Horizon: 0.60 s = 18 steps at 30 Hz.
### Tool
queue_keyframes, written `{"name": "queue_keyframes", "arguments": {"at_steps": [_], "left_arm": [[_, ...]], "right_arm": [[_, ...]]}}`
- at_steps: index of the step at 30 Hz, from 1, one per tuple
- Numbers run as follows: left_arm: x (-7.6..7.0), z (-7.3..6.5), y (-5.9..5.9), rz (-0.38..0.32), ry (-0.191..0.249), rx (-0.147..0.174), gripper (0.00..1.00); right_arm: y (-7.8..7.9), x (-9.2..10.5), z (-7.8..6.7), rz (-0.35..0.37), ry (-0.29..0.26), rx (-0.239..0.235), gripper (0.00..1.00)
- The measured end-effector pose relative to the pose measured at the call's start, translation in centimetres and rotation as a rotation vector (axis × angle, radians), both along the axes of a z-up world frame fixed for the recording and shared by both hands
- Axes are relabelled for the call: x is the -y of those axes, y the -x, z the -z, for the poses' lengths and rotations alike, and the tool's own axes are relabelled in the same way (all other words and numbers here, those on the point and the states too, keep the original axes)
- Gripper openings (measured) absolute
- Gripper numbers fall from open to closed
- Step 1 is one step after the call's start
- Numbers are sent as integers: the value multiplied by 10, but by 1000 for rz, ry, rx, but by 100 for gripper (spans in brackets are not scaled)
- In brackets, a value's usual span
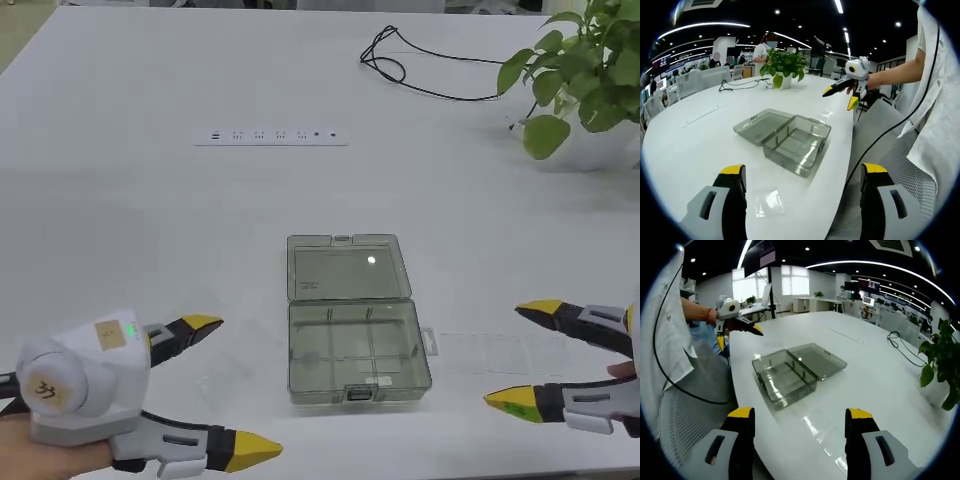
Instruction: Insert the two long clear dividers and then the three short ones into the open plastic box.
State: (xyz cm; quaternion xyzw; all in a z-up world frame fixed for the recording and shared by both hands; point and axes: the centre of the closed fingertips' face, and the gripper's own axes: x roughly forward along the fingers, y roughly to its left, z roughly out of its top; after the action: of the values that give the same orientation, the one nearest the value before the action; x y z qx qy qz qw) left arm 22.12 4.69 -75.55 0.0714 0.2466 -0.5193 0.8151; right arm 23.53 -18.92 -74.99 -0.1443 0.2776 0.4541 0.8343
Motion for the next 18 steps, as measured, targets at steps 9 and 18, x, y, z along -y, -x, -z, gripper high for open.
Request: {"name": "queue_keyframes", "arguments": {"at_steps": [9,18], "left_arm": [[2,1,0,4,-1,-6,97],[1,2,-1,3,-3,-8,96]], "right_arm": [[0,-2,0,-1,-2,-3,74],[-1,-3,2,-1,-6,-6,74]]}}
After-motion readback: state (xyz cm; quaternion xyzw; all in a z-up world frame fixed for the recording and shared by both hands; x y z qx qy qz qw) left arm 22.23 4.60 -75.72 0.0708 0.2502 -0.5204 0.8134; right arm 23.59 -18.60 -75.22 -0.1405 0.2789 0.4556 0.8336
